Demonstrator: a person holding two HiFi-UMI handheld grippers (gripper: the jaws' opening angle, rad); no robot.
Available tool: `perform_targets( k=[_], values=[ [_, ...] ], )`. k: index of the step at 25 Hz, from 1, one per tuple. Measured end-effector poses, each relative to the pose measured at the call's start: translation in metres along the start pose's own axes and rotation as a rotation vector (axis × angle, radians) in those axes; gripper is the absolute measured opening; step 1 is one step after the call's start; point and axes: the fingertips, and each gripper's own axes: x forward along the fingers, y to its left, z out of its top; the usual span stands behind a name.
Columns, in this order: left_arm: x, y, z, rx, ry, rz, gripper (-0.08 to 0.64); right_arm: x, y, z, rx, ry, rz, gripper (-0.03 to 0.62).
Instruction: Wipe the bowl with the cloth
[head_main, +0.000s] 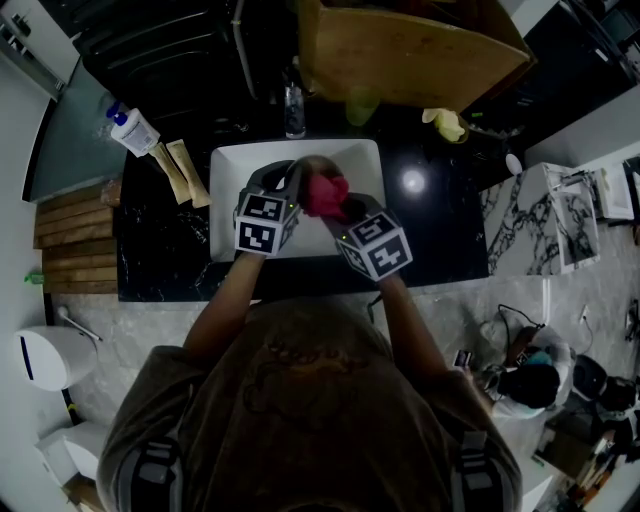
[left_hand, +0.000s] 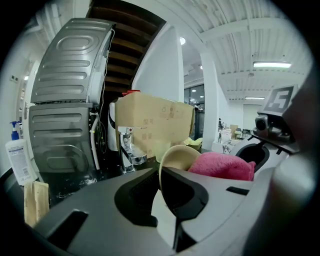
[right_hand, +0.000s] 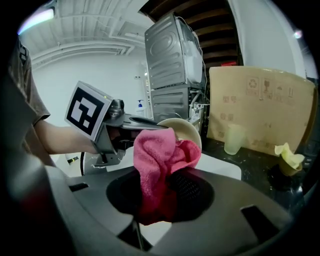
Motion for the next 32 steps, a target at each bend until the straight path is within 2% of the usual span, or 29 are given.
perform_targets(
  k=[16,24,32],
  values=[
    [-0.002,-0.006,0.002,-0.002,-0.006,-0.007,0.026,0.015,0.018,0.008,-0.012,-0.006,0.057,0.118],
    [-0.004,-0.01,0.001,0.013,-0.003,-0.019,0.02,0.012,0.011,0.016,-0.032,-0.012,0.038,0.118],
    [-0.007,-0.018,-0.002,0.05,0.001,-0.021,0.021,0.011,-0.004,0.023,-0.029,-0.033,-0.022,0.118]
  ],
)
